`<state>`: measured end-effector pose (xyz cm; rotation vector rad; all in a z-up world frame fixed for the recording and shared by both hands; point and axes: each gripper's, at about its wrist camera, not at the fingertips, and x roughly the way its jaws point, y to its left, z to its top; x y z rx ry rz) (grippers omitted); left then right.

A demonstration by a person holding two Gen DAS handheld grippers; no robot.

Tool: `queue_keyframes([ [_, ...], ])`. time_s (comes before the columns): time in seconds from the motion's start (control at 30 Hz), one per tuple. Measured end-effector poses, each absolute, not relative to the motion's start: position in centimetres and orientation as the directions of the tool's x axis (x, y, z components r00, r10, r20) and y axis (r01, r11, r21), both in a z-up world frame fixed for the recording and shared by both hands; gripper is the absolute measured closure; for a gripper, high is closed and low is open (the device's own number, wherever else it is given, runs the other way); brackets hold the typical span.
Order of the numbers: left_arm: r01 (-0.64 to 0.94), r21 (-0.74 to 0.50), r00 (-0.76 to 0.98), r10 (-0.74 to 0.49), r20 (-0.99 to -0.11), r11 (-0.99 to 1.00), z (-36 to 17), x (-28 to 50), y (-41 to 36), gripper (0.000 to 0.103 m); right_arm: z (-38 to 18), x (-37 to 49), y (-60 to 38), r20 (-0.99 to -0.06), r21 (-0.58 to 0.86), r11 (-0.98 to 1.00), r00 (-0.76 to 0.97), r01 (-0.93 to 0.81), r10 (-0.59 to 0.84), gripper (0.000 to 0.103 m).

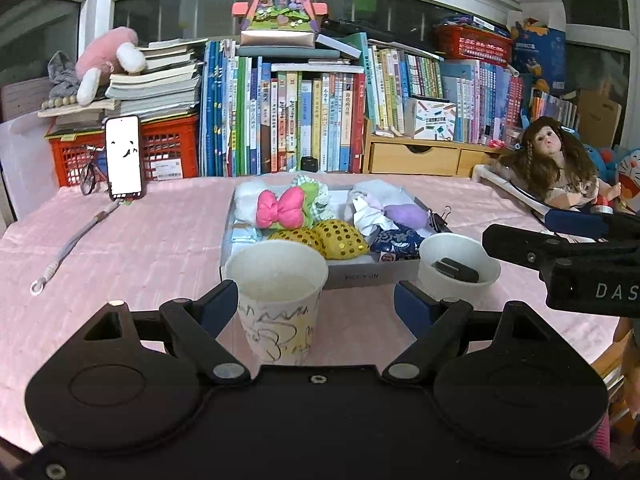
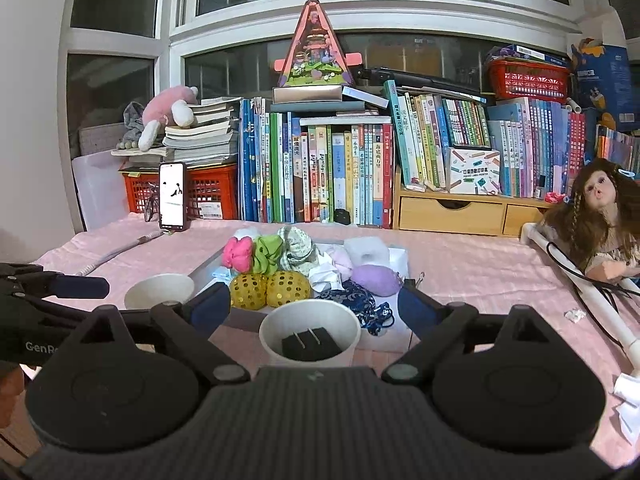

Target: Organize soft objects

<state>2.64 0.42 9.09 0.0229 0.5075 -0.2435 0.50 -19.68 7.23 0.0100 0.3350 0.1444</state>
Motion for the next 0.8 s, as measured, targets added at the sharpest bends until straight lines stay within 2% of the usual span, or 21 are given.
queue_keyframes([
  [0.27,0.209,-0.034,0.859,-0.2,-0.471,0.977,7.8,1.8,0.4,0.018,5.9,0.0,-19.8,-0.326,0.046,0.994,0.939,-0.103,0.112,0.007],
  [0.8,0.127,-0.044,0.838,-0.131,-0.53,0.991,4.3,2.4,1.2,0.017,2.2,0.1,-19.8,-0.388,0.06,0.997,0.919,-0.055,0.074,0.007],
])
